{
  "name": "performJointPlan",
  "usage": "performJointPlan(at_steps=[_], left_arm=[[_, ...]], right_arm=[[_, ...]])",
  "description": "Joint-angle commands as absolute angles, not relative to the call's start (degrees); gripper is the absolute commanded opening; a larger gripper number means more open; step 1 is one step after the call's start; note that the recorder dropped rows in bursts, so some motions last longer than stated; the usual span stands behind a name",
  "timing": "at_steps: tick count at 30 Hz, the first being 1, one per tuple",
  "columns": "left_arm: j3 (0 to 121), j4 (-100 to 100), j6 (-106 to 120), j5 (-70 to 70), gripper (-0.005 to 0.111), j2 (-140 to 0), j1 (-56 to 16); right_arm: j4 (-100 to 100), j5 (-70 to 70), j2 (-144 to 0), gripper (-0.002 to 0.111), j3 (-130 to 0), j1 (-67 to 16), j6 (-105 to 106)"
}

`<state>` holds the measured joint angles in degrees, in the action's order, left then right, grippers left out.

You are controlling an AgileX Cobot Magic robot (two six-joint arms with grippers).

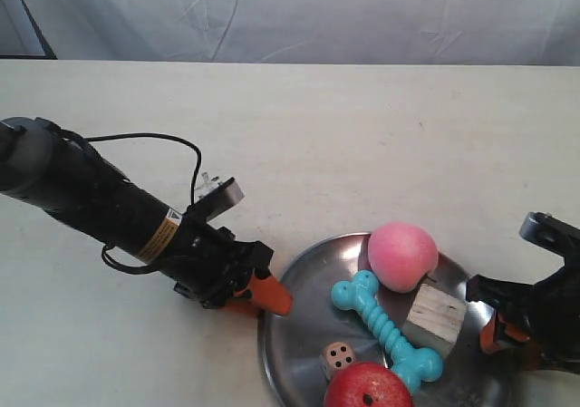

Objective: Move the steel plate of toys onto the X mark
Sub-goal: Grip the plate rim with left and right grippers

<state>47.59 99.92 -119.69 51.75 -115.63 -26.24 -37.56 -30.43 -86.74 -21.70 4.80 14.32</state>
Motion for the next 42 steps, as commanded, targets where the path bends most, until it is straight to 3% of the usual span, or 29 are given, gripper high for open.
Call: performJointPlan(at_steps=[1,15,17,22,25,29,42], left_arm=[[47.92,99.95,-119.82,51.15,0.038,-115.69,-26.52],[47.92,99.95,-119.82,48.37,0.017,-115.69,-26.52],[47.92,99.95,-119.82,47.83,0.017,-115.69,-26.52],[47.92,99.95,-119.82,47.53,0.017,-115.69,-26.52],[47.92,99.95,-119.82,47.37,0.015,-115.69,-26.52],[48.01,99.95,-119.82,48.4,0.0,-115.69,-26.52],[54.65,99.95,-119.82,53.15,0.0,-115.69,-25.51]], right_arm=[[-42.08,-29.46,-89.14,0.042,-21.36,4.57,18.5],[-48.86,-31.15,-89.24,0.041,-21.36,4.57,26.51],[-48.99,-31.08,-89.24,0.035,-21.36,4.57,26.98],[-49.7,-31.08,-89.24,-0.001,-21.36,4.57,28.99],[-50.47,-31.08,-89.24,0.0,-21.36,4.57,30.03],[-50.98,-31.08,-89.24,0.0,-21.46,4.57,30.87],[-53.03,-36.29,-89.24,0.0,-28.67,4.57,33.1]])
